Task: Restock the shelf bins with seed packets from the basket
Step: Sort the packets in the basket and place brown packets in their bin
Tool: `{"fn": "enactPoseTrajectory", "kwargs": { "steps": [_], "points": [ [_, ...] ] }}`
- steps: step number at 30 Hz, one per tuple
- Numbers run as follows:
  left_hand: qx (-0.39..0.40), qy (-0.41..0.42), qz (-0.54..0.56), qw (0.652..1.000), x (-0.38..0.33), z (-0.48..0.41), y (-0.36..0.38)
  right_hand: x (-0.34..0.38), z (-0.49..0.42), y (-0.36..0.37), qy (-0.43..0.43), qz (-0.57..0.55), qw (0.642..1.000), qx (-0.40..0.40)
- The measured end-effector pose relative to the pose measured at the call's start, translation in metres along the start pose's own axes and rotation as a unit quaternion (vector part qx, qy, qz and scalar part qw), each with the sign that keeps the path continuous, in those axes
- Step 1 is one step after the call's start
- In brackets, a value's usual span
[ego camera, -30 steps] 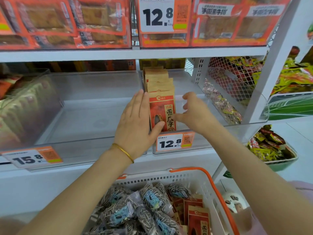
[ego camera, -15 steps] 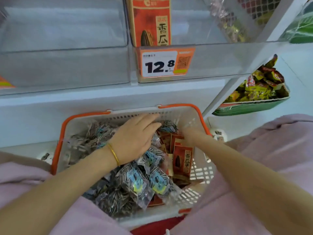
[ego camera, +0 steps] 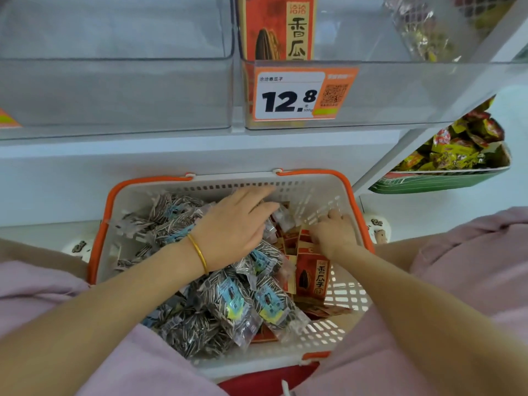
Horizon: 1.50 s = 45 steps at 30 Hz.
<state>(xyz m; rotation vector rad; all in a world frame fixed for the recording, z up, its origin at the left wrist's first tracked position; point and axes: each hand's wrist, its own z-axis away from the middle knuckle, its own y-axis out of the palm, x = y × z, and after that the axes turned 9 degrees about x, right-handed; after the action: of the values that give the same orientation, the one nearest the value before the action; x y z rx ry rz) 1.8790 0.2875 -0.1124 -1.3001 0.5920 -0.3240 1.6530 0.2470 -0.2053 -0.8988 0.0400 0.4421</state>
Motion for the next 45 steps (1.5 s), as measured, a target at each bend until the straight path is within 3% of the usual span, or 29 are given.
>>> {"fn": "enactPoseTrajectory", "kwargs": {
  "steps": [5,10,15,21,22,25,26,30,32,35,40,43,45],
  "points": [
    [-0.012,0.003,0.027,1.0,-0.003,0.0,-0.003,-0.009,0.04,-0.051,-0.13,-0.08,0.988,0.004],
    [-0.008,-0.016,0.131,0.991,-0.009,-0.002,-0.009,-0.038,0.082,-0.09,-0.209,-0.158,0.956,-0.131],
    [0.012,-0.016,0.287,0.958,-0.019,-0.005,-0.023,-0.041,0.103,-0.112,-0.342,-0.285,0.859,-0.251],
    [-0.024,-0.061,0.41,0.91,-0.02,0.003,-0.037,-0.024,0.108,-0.12,-0.334,-0.422,0.786,-0.305],
    [-0.024,-0.071,0.416,0.906,-0.02,0.005,-0.039,-0.021,0.11,-0.12,-0.323,-0.478,0.76,-0.3],
    [-0.041,-0.074,0.437,0.896,-0.019,0.008,-0.045,-0.02,0.118,-0.122,-0.303,-0.684,0.628,-0.217],
    [-0.052,-0.071,0.441,0.893,-0.019,0.009,-0.048,-0.024,0.119,-0.121,-0.294,-0.706,0.616,-0.191],
    [-0.098,-0.048,0.418,0.902,-0.023,0.005,-0.068,-0.025,0.123,-0.112,-0.305,-0.663,0.68,-0.071],
    [-0.13,-0.037,0.385,0.913,-0.029,0.001,-0.083,-0.016,0.125,-0.11,-0.312,-0.661,0.679,-0.066],
    [-0.184,-0.025,0.325,0.927,-0.035,-0.006,-0.111,-0.012,0.134,-0.129,-0.288,-0.684,0.654,-0.146],
    [-0.293,0.02,0.241,0.925,-0.031,-0.025,-0.178,-0.04,0.144,-0.2,-0.318,-0.659,0.626,-0.27],
    [-0.378,-0.03,0.126,0.917,-0.01,-0.034,-0.203,-0.058,0.141,-0.243,-0.314,-0.651,0.592,-0.357],
    [-0.384,-0.073,0.109,0.914,0.006,-0.036,-0.204,-0.065,0.132,-0.262,-0.314,-0.62,0.606,-0.387]
  ]
}}
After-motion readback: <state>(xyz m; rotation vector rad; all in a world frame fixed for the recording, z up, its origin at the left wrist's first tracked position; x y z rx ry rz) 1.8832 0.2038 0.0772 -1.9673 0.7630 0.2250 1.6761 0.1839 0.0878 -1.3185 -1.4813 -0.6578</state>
